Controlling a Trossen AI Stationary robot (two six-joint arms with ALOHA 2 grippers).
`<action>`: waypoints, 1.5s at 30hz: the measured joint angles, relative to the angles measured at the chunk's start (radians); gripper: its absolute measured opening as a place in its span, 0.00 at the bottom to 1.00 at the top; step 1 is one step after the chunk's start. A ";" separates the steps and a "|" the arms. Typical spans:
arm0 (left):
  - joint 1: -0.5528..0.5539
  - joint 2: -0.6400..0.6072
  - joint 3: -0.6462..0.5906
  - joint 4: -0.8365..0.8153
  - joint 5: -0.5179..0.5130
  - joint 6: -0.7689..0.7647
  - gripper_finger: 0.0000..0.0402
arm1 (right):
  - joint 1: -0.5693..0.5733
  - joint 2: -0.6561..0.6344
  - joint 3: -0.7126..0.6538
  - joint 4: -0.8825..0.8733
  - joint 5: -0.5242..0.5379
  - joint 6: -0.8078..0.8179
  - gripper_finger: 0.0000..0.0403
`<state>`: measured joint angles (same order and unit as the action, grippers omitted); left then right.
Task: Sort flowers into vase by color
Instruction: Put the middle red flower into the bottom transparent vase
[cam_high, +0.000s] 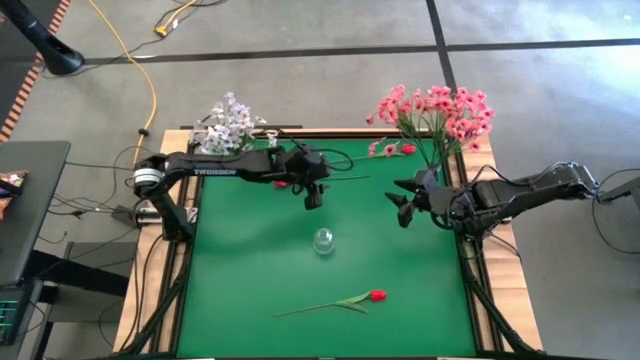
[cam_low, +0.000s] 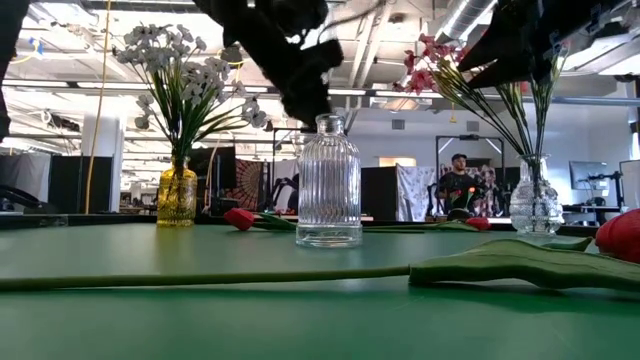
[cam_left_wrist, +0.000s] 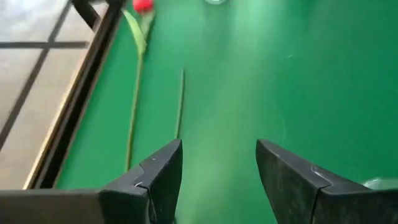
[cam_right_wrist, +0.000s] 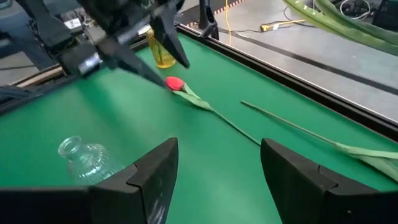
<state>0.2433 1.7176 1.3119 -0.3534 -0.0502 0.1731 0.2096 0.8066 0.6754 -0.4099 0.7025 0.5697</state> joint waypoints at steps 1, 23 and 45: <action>-0.002 0.009 0.011 -0.048 -0.004 0.010 0.48 | 0.000 0.000 0.000 0.000 0.000 0.006 0.63; 0.112 0.495 0.439 -0.399 0.009 0.177 0.48 | -0.014 0.125 -0.001 0.085 -0.032 0.086 0.63; 0.189 0.511 0.422 -0.435 0.011 0.274 0.48 | -0.015 0.129 -0.001 0.099 -0.047 0.084 0.63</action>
<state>0.4320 2.2288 1.7336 -0.7881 -0.0393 0.4468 0.1944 0.9352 0.6743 -0.3107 0.6552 0.6540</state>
